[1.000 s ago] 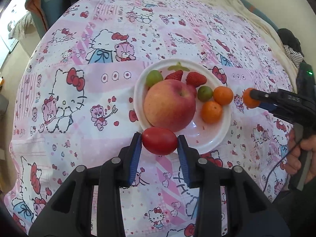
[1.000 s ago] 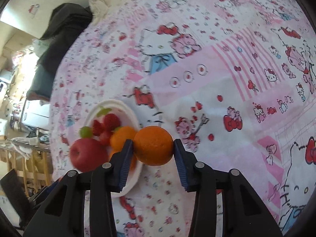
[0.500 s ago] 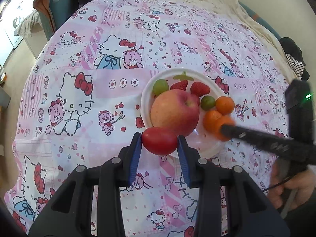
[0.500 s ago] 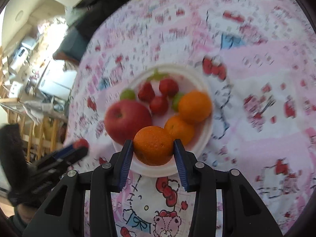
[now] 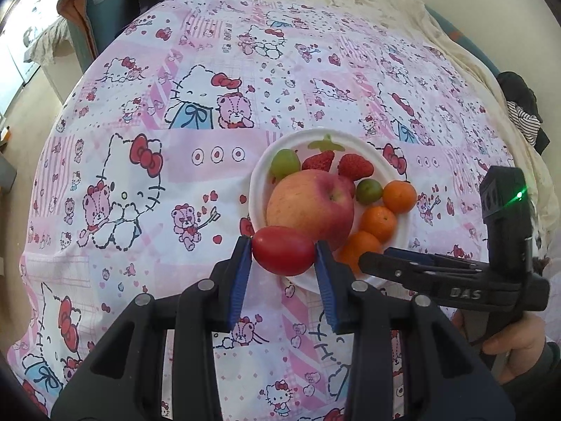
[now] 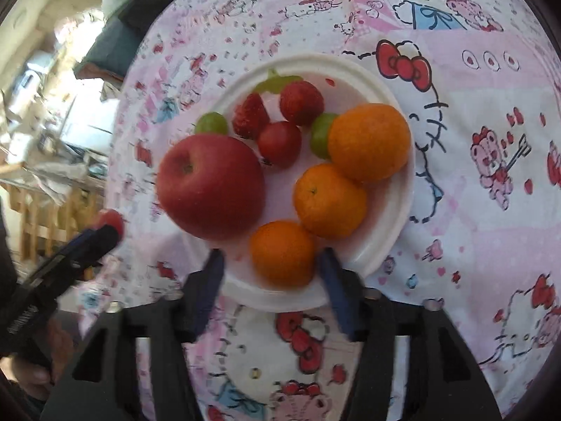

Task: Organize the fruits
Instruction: 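Place the tomato on the plate with the left gripper while the right gripper places the orange there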

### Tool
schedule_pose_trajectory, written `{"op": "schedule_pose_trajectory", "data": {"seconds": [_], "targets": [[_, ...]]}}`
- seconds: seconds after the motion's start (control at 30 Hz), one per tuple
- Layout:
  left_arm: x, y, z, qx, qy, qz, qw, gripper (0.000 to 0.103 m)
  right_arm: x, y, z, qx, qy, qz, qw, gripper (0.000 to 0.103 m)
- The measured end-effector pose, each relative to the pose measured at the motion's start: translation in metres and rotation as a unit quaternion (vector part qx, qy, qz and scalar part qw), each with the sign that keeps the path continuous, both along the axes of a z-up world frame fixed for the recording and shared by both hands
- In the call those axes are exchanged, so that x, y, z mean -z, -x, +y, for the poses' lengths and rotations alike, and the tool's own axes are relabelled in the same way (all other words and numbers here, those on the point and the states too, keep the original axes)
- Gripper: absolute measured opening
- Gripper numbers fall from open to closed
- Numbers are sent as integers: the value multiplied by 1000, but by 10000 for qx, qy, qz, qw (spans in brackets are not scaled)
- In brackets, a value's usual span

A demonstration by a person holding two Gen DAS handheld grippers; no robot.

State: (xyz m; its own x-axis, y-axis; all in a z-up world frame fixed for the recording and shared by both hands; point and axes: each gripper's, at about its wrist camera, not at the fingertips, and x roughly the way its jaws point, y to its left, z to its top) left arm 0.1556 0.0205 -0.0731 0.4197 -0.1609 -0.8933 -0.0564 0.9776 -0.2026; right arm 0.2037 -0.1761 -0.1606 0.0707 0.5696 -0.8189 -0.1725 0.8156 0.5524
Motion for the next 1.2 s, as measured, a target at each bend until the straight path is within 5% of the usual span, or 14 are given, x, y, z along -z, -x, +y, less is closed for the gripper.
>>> {"op": "schedule_pose_trajectory", "data": {"seconds": [0.2,0.47,0.67,1.03,1.1,1.2], "targets": [[-1,1,-4,46,100,11,9999,33,-16,1,-18,321,-156,4,9994,71],[-9,-14,-54,693,-70,-6,9976,33,-63,10,-90,1258,-383,-255,9910,71],[-8,-48,-91,458,-111,-114,9988,33,-77,10,-103,1373,-518,-381,9884,71],[27,-80,-114,378,-691,343,9963,33,-73,-1,-128,1945,-94,-373,9802,72],[27,-79,-112,390,-686,323,9964,33,-69,-6,-127,1934,316,-426,9797,73],[29,-82,-112,408,-800,414,9951,43,-57,-15,-123,1865,227,-260,9819,73]]}}
